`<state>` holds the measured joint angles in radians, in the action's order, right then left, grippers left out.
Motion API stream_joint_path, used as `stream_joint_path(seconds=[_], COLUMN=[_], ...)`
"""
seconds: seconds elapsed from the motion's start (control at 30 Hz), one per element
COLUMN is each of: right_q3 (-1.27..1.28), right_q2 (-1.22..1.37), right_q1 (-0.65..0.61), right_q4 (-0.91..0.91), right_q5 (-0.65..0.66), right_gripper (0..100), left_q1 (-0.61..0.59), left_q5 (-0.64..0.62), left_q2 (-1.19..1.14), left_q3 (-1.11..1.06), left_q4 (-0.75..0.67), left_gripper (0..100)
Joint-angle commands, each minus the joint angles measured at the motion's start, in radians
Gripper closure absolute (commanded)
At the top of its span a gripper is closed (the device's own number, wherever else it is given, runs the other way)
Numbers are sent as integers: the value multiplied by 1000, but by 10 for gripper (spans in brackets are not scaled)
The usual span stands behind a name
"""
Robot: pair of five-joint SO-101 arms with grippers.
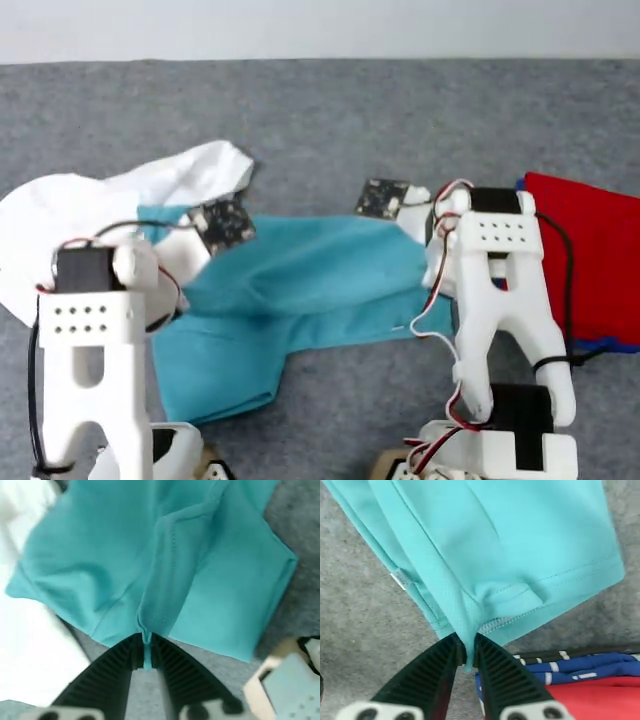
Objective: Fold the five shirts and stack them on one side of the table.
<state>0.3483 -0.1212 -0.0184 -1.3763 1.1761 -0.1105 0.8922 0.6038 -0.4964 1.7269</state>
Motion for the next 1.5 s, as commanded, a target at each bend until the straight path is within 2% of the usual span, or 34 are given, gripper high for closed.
stream_joint_path(seconds=[0.0,0.1,0.27,0.33,0.47,0.57,0.63,0.73,0.9,1.0,1.13,1.3,1.47], right_q3=[-2,-2,-32,-71,-160,-212,-209,-173,-141,-132,-138,-173,-256], right_q2=[-59,-59,-59,-59,-58,-48,-47,-47,-44,2,159,329,430], right_q1=[-1,-1,16,24,33,21,-18,-99,-252,-285,-280,-213,-170], right_q4=[-7,-8,-93,-145,-206,-185,-134,-73,-36,41,91,85,-13], right_q5=[-8,-9,-11,-11,-11,-12,-29,-137,-287,-400,-500,-580,-601], right_gripper=[984,966,762,739,767,820,887,989,990,989,989,989,989], left_q1=[3,-5,-44,-74,-104,-97,-98,-98,-100,-146,-244,-348,-374], left_q5=[8,8,-17,-17,-15,-28,-107,-207,-373,-470,-554,-574,-574], left_q2=[60,91,137,166,272,310,298,273,258,259,259,259,259], left_q3=[-64,-102,-104,-104,-88,-50,-47,-50,-44,-39,-21,-19,-19], left_q4=[26,26,26,28,28,-11,-71,-130,-161,-180,-176,-158,-109], left_gripper=[994,958,874,871,850,854,890,987,995,995,995,995,995])
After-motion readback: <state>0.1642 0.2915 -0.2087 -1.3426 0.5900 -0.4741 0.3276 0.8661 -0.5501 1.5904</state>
